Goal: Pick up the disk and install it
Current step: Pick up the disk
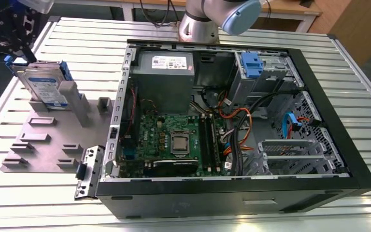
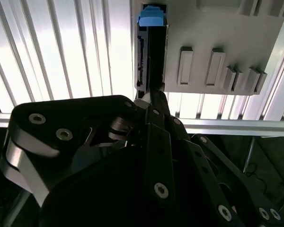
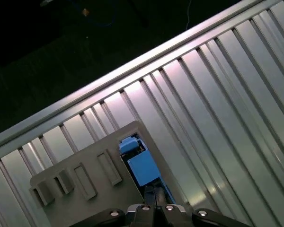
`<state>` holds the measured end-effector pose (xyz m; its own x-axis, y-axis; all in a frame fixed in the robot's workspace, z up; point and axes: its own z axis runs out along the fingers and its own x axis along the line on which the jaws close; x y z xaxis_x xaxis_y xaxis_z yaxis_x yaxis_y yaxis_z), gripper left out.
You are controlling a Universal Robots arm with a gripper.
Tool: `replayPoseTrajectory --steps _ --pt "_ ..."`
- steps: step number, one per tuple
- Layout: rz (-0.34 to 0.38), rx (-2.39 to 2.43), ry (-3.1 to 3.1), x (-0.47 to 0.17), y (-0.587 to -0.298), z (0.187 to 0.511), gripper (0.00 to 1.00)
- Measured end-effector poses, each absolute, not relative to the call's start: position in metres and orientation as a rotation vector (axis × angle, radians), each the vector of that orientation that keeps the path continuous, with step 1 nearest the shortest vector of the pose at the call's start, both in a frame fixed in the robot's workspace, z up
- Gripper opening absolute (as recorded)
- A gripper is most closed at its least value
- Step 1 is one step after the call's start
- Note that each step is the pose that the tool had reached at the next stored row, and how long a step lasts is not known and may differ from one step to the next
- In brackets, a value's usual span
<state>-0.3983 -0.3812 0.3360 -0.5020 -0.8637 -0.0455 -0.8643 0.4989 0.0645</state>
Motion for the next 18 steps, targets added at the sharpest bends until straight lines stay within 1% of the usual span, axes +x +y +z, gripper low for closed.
replayPoseTrajectory --steps 11,18 --pt "0.132 -1.757 2.596 -0.3982 -0.3812 0.3354 0.11" --pt "0.16 -1.829 2.532 -0.398 -0.3812 0.3353 0.11"
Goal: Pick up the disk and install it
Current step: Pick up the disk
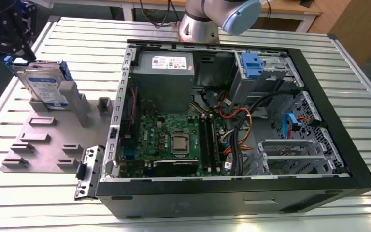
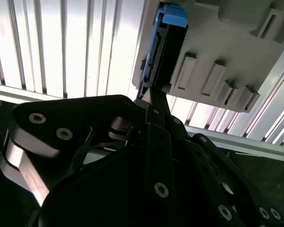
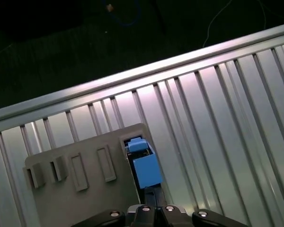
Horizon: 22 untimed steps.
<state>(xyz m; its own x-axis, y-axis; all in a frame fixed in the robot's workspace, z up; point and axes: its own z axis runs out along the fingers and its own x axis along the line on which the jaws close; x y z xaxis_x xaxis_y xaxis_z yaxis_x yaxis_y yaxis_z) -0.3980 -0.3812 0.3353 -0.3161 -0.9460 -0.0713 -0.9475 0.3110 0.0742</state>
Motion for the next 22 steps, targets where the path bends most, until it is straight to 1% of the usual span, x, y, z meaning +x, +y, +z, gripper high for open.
replayPoseTrajectory --steps 6,12,22 --pt "0.171 -1.873 2.495 -0.3979 -0.3812 0.3353 0.11" --pt "0.154 -1.907 2.484 -0.3978 -0.3813 0.3347 0.11" --pt "0.153 -1.988 2.424 -0.3919 -0.3812 0.3327 0.11"
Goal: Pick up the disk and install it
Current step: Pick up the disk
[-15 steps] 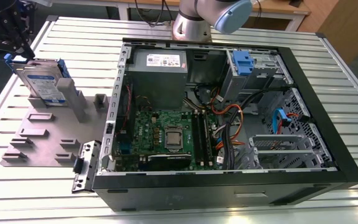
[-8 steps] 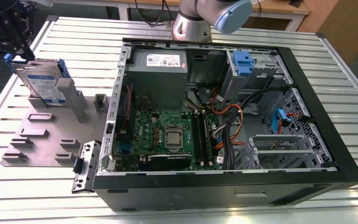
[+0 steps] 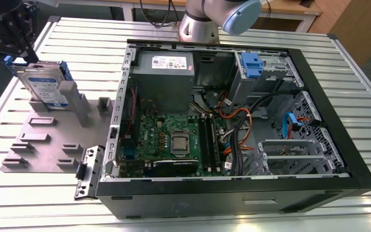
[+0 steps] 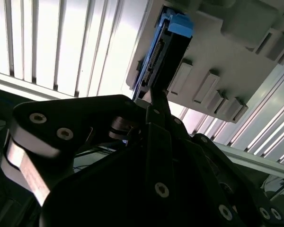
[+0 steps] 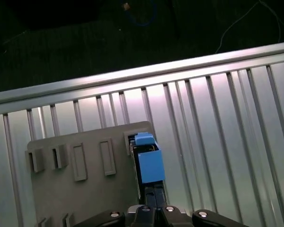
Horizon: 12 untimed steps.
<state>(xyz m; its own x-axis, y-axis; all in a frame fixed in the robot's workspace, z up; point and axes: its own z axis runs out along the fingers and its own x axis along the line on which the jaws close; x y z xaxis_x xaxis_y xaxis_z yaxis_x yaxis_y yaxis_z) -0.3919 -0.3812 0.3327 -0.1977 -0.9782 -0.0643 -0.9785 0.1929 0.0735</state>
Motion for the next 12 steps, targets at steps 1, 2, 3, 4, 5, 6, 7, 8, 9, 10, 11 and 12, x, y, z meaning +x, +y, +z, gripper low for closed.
replayPoseTrajectory --steps 1,2,3,4,5,6,7,8,9,10,11,12 --pt "0.153 -2.007 2.409 -0.3919 -0.3812 0.3326 0.11" --pt "0.153 -2.026 2.394 -0.3918 -0.3812 0.3326 0.11" --pt "0.154 -2.046 2.379 -0.3917 -0.3812 0.3325 0.11" --pt "0.154 -2.061 2.366 -0.3918 -0.3813 0.3325 0.11" --pt "0.154 -2.067 2.362 -0.3918 -0.3813 0.3325 0.11" --pt "0.154 -2.069 2.36 -0.3918 -0.3813 0.3325 0.11" --pt "0.154 -2.069 2.36 -0.3918 -0.3813 0.3326 0.11" --pt "0.154 -2.069 2.36 -0.3917 -0.3812 0.333 0.11" --pt "0.154 -2.069 2.36 -0.3917 -0.3812 0.334 0.11" --pt "0.154 -2.069 2.36 -0.3917 -0.3812 0.3351 0.11" --pt "0.154 -2.068 2.36 -0.3917 -0.3812 0.3358 0.11" --pt "0.154 -2.068 2.36 -0.3918 -0.3812 0.3358 0.11"
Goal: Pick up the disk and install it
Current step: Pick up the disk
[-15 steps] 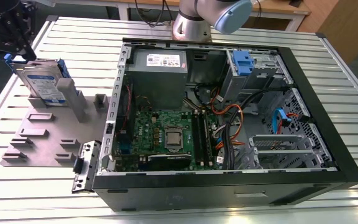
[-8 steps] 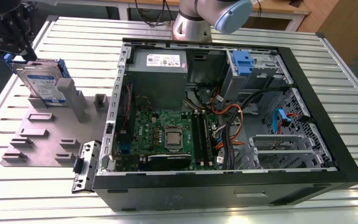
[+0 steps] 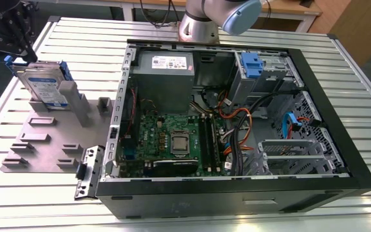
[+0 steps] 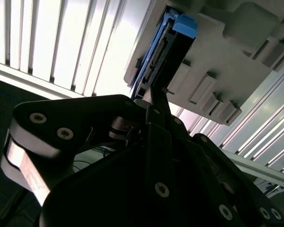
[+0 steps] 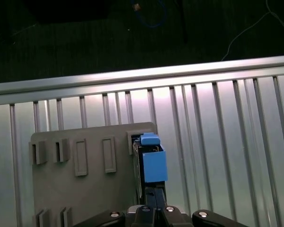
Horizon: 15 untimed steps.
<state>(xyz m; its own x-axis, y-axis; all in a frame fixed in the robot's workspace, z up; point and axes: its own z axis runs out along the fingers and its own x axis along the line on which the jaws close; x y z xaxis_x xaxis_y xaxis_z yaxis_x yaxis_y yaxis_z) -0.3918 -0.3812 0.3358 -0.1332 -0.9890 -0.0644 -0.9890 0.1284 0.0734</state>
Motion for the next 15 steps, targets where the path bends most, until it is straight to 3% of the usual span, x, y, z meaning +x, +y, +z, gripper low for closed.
replayPoseTrajectory --steps 15 --pt "0.135 -2.061 2.35 -0.3918 -0.3812 0.3359 0.11"
